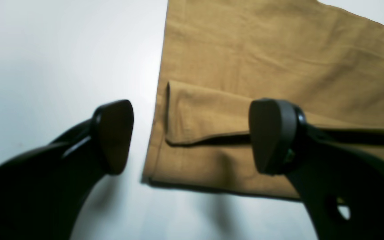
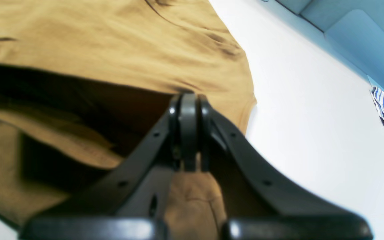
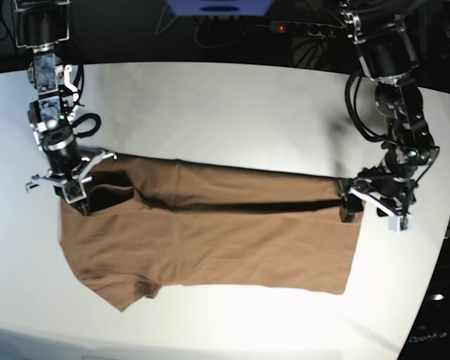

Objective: Fold the T-shirt properly
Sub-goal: 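Lower the folded edge onto the shirt and open both grippers, then reposition both grippers along the folded edge of the shirt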

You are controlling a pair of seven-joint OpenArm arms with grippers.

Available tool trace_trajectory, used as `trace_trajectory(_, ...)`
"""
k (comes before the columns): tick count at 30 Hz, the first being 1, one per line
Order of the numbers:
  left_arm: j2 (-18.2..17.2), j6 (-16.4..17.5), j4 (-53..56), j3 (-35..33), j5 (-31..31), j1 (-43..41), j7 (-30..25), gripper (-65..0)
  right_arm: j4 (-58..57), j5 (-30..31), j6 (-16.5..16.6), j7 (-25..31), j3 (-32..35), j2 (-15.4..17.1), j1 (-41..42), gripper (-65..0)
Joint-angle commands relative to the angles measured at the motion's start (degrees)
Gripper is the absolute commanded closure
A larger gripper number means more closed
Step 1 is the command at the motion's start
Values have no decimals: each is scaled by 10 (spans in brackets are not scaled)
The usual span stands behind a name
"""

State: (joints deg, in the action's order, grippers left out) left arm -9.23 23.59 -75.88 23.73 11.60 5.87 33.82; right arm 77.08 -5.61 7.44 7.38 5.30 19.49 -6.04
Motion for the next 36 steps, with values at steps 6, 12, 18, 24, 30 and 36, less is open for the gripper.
trace_trajectory(6,4,2,-7,-1,6,11,-13,-526,9,3,-8,11,-2,0,5,-1)
trace_trajectory(12,6,2,-7,-1,6,12,-13,-525,-2,3,-8,11,-2,-1,6,-1)
trace_trajectory(18,6,2,-7,-1,6,11,-12,-525,-44,3,-8,14,-2,0,23,-1)
trace_trajectory(24,6,2,-7,-1,6,9,-10,-525,-54,3,51,11,-2,-1,28,-33)
trace_trajectory(30,6,2,-7,-1,6,9,-9,-525,-53,-5,55,11,-2,0,39,-263)
trace_trajectory(36,6,2,-7,-1,6,8,-9,-525,-51,-84,73,15,-2,-14,42,-313)
